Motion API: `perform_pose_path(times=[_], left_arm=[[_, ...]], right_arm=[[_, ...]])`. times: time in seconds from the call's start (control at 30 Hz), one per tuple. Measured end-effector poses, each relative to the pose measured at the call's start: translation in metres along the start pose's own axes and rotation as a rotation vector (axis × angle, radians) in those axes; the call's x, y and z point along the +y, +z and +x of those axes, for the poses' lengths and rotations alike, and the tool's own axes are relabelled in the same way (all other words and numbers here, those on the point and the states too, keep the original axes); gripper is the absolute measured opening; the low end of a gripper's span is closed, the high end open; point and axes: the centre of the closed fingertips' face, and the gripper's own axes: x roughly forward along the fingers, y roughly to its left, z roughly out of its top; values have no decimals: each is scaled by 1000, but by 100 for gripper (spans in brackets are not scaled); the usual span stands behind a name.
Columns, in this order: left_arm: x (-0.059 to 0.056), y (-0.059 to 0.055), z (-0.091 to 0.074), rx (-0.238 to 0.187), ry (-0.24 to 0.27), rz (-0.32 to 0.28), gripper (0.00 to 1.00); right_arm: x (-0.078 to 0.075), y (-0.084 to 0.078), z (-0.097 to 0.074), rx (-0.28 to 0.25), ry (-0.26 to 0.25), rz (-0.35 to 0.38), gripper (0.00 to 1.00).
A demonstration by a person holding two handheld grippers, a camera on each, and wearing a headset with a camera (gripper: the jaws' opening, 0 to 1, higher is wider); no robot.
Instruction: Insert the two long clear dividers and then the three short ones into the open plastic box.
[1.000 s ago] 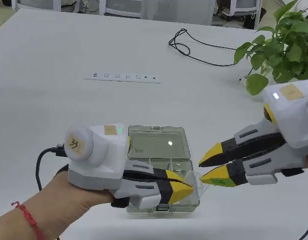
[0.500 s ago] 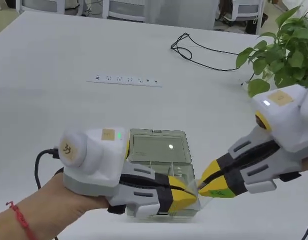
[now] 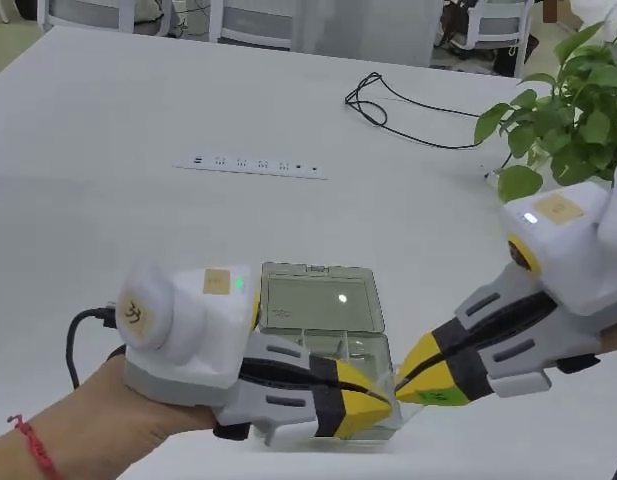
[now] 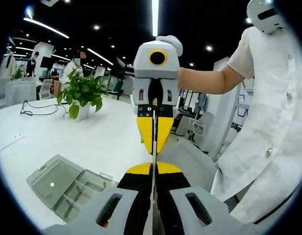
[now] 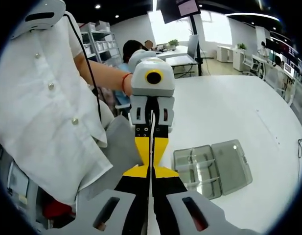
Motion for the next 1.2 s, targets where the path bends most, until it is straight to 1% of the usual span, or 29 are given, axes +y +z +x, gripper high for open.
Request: perform_pose_path(times=[0.2,0.37,0.53,0.67,0.7,0.8,0.97,1.07,1.1,1.2], left_arm=[[2,-3,0,6,9,-2,0],[3,-5,-1,12,16,-2,3],[6,-8,-4,18,34,-4,7],[9,-10,-8,17,54,-12,10],[10,-11,-10,19,63,-14,10],[13,-14,-14,20,81,-17,14],[20,-20,-22,34,118,-14,22],[23,-21,-26,35,135,-11,27],[25,-23,-29,39,148,-9,29],[32,-27,-36,46,182,-1,40]], right_arm=[[-1,1,0,-2,-11,-2,3],[-4,-1,-2,3,-20,-5,3],[-6,0,-5,1,-31,-4,3],[-11,-5,-10,4,-48,-3,3],[-14,-7,-13,2,-54,-1,3],[-18,-8,-13,7,-70,1,3],[-29,-14,-16,22,-104,4,3],[-36,-18,-17,36,-120,1,3],[-39,-20,-17,48,-133,-2,3],[-46,-26,-16,71,-152,-7,3]])
